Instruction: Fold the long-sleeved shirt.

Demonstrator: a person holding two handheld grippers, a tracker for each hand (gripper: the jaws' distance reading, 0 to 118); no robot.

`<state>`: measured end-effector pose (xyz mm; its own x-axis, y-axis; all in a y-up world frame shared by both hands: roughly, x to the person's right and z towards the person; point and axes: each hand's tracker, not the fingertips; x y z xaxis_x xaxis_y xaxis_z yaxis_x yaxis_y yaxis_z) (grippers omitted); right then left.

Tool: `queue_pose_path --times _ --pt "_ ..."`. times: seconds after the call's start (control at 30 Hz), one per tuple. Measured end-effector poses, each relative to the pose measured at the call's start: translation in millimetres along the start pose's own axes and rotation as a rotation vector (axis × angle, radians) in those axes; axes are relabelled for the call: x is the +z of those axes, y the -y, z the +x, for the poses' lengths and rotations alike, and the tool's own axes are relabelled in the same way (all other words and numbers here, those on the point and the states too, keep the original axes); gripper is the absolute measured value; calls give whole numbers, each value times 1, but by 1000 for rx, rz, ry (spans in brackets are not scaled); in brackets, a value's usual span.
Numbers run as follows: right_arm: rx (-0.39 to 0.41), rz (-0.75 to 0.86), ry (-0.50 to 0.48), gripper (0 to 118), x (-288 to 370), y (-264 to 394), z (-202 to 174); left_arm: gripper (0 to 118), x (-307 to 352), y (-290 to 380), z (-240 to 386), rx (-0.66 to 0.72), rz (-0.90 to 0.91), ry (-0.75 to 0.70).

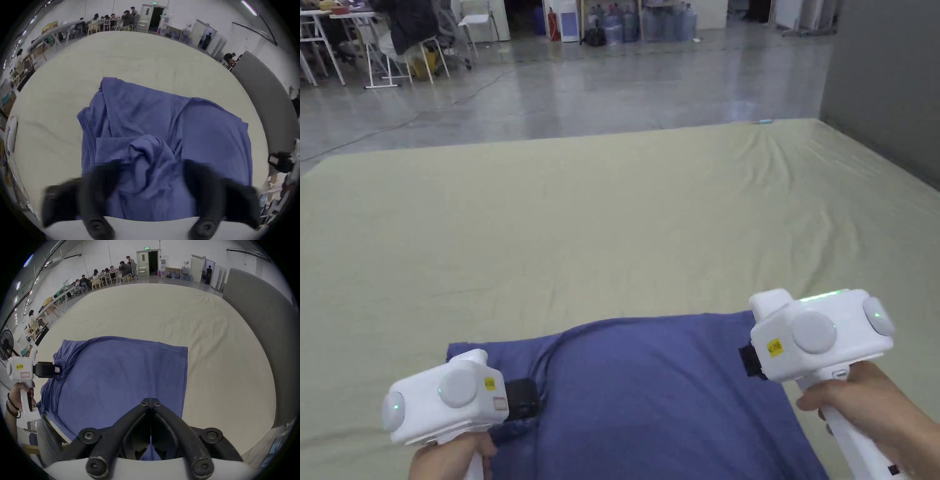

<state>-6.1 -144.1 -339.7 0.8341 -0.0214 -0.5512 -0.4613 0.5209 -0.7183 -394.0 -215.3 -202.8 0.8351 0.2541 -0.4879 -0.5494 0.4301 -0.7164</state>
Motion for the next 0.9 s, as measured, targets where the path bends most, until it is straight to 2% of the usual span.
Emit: queue_pose_path --times 0.03,0.17,0.2,0.23,0.27,0.3,0.33,0.53,0.73,0.77,0.8,0.83,0.9 --pt "0 2 3 0 3 1 -2 114 18 4 6 0 -21 4" --pt "-5 36 -11 0 24 4 -5 114 82 -3 0 -33 146 103" --pt "-5 49 -12 0 28 5 -4 110 100 -2 -1 -40 179 115" --pt "-5 61 -13 0 31 5 -1 89 115 0 -3 -54 208 112" --pt "-7 75 -10 0 35 6 -2 52 128 2 -4 -76 253 89" --pt "-8 85 -6 0 38 7 -3 8 140 9 1 -108 287 61" --pt "-9 90 -7 0 41 8 -3 0 143 10 0 -133 296 35" --pt "-24 94 -18 0 43 11 -5 0 128 -4 -13 -126 275 22" --pt "-14 64 -19 0 26 2 -2 0 55 -76 -22 -82 189 -16" --pt "-6 57 -16 0 14 -2 4 15 37 -88 -26 -59 176 -57" --pt "1 52 -13 0 9 -5 4 44 19 -99 -30 -50 139 -81" --pt "5 47 -9 0 4 -8 5 80 7 -105 -30 -45 99 -111" --pt "5 30 -2 0 0 -12 4 82 -22 -118 -36 -29 51 -168"
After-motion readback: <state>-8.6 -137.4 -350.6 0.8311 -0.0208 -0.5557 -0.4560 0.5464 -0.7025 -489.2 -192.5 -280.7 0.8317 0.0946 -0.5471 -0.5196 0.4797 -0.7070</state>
